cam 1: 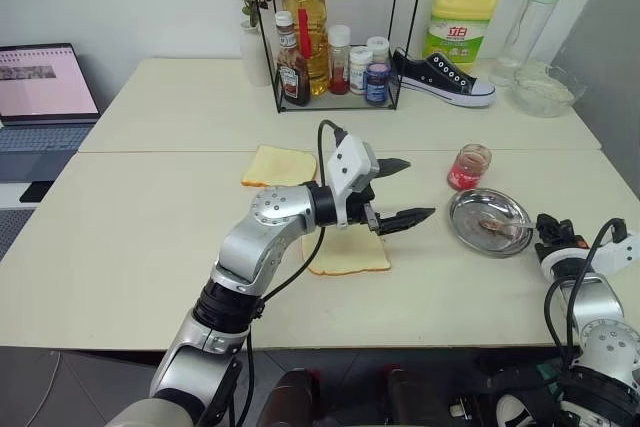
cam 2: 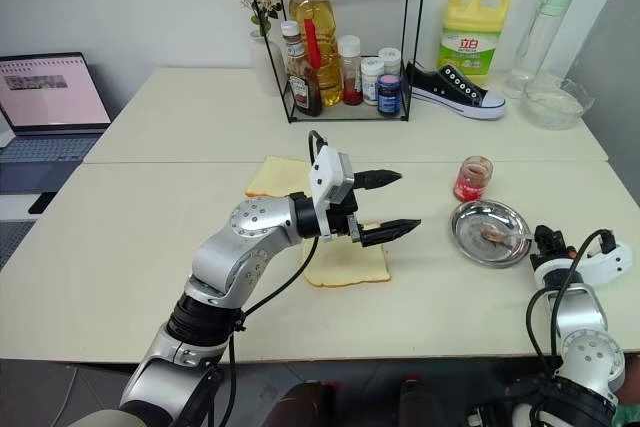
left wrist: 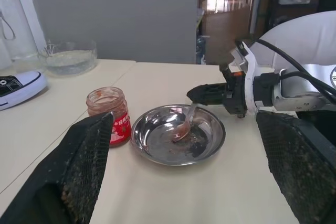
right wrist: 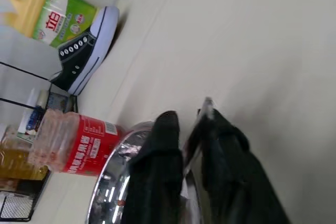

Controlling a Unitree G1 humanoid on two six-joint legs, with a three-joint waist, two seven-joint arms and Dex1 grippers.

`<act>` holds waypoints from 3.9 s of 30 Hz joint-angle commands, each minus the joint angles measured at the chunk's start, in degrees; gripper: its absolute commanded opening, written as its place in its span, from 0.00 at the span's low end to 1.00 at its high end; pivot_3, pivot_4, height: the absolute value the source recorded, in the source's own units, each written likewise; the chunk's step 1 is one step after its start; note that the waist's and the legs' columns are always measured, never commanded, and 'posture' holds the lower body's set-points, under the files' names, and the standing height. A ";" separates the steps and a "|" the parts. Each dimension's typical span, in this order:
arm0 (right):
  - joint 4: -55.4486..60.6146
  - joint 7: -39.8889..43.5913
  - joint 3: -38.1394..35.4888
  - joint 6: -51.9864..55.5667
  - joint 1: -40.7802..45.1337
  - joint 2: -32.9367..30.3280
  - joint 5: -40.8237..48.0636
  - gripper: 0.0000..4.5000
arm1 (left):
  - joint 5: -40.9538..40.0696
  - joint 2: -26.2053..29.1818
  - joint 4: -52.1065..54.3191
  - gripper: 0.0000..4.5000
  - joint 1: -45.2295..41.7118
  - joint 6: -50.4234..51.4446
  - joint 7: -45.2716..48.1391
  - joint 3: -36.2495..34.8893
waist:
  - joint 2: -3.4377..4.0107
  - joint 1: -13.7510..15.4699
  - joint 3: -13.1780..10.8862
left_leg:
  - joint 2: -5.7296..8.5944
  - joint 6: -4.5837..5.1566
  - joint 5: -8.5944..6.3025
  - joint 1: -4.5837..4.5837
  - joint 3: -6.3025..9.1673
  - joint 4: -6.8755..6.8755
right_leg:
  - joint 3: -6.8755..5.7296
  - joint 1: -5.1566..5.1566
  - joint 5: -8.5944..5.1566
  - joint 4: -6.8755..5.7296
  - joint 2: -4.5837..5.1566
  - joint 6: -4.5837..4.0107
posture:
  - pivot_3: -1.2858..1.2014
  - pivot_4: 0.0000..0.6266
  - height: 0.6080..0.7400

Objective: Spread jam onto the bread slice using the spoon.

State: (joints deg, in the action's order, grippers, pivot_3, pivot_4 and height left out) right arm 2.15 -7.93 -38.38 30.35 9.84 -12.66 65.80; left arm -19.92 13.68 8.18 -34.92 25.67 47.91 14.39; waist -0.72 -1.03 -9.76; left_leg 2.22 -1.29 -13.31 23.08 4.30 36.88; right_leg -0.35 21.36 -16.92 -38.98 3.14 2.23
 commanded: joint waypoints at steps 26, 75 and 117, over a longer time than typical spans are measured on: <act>-6.36 24.52 19.75 3.09 26.06 -26.85 -19.71 0.01 | 1.50 3.64 -8.77 1.00 -6.54 -7.17 3.70 -3.98 | 0.25 -0.21 -0.29 | 0.08 0.05 -0.03 0.24 0.06 0.04 | -0.12 0.09 -0.03 0.13 0.08 0.05 | 0.52 0.24 1.00; -23.81 34.29 21.29 -5.03 31.77 -16.12 -41.34 0.01 | 3.16 3.74 -8.93 1.00 -7.51 -8.20 2.82 -4.26 | 0.26 -0.51 -0.29 | 0.05 0.02 -0.01 0.28 0.03 0.05 | -0.07 0.24 -0.02 0.05 0.08 0.04 | 0.52 0.24 1.00; -19.63 15.10 -2.48 11.24 38.14 -14.29 -15.62 0.01 | 3.46 3.93 -12.64 1.00 -9.55 -10.80 4.52 -4.48 | 0.27 -0.52 -0.29 | 0.04 0.04 -0.02 0.34 0.00 0.04 | -0.05 0.31 -0.02 0.02 0.07 0.04 | 0.52 0.24 1.00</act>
State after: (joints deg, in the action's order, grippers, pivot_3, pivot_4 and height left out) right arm -21.23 7.99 -39.54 41.19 47.57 -26.62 47.59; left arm -16.45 17.39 -5.15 -42.94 15.94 52.03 10.92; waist -0.45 -1.55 -10.05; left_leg 2.25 -1.25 -13.34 23.42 4.31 36.92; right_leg -0.40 21.66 -16.94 -38.96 3.21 2.27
